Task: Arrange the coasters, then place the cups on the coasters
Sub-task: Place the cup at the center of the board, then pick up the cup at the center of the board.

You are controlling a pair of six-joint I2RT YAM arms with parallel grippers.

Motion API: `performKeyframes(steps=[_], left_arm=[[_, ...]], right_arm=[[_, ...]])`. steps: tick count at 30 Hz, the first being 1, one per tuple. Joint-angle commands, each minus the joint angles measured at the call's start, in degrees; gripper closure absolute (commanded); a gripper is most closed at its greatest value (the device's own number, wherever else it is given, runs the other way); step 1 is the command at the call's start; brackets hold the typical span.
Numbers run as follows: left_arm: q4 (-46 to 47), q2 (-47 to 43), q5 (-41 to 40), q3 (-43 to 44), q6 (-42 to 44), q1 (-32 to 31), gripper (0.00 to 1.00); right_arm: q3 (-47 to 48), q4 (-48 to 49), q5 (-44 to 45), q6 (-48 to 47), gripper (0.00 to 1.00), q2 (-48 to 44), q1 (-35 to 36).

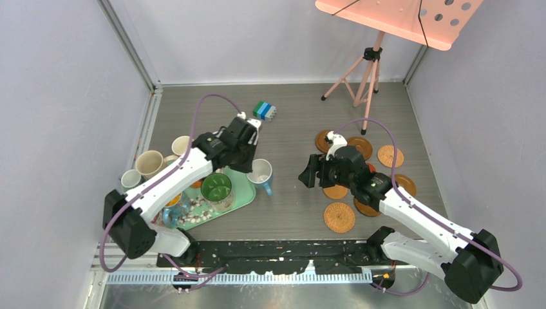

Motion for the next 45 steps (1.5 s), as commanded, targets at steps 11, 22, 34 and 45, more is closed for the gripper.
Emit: performKeyframes(steps=[11,22,34,45], left_arm=[[5.9,12.6,-2.5,6.8,-6.4,-7.0,1.00],[6.6,15.6,-2.3,6.7,-7.7,-7.5,0.94],[7.4,14.9,-1.4,5.9,-8.4,-7.5,0.76],[7.4,7.3,-6.0,3.9,-9.6,-7.5,0.57]], right_arm=[[2.3,7.4,-4.2,5.8,0.32,8.9,3.3],[5.0,9.4,-3.7,8.4,0.36,13.2,5.4],[7.9,8.4,0.6,8.8,0.35,15.9,5.4],[14.2,1.6,6.0,4.9,0.44,25.2,5.8]])
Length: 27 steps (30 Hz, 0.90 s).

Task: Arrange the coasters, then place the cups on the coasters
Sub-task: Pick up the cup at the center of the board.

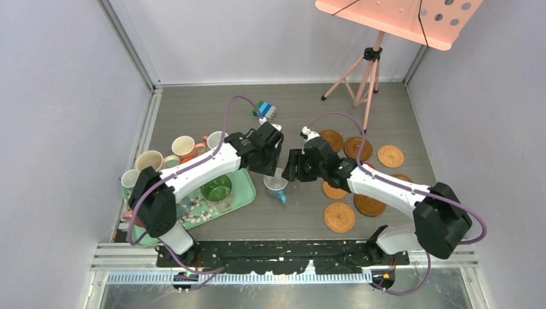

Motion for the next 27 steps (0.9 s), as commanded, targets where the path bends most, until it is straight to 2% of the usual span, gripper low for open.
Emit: performKeyframes(steps=[1,7,13,14,16,18,20,22,27], left_arm=[[2.1,-7.1,-4.3,-0.8,-1.2,-0.1,0.56],[2.2,-16.3,-7.5,-4.1,0.9,-0.1,0.53],[-1.6,-28.4,-4.4,-7.2,8.0,-0.1,0.42],[-3.5,-30.2,-4.7,-7.2,9.0,-0.1,0.39],[-6.1,-34.0,-6.3,-7.7,11.5,-0.1,0.27],[-8.2,-37.7,-8.6,-8.6,14.6,-0.1,0.12],[-9.2,-41.5,-12.3,-10.2,16.7,-0.1,0.04],[-9.8,-45.3,-16.0,-12.5,18.1,-0.1,0.01],[-10.0,-52.3,-21.4,-17.4,20.1,-0.1,0.00]], right_arm=[[4.8,-3.8,5.4,-2.7,0.45,2.0,0.5],[7.2,-6.2,7.8,-3.9,0.58,2.7,0.5],[10.2,-8.2,7.4,-4.7,0.82,4.1,0.5],[10.4,-8.8,7.4,-4.9,0.89,4.1,0.5],[10.9,-9.8,8.0,-5.5,0.94,3.5,0.4],[11.4,-11.1,8.7,-6.0,0.94,1.6,-0.5],[12.5,-12.9,9.8,-6.4,0.94,-0.6,-1.6],[13.9,-14.8,10.2,-7.3,0.94,-2.9,-3.3],[16.5,-19.5,9.7,-9.7,0.95,-8.2,-10.8]])
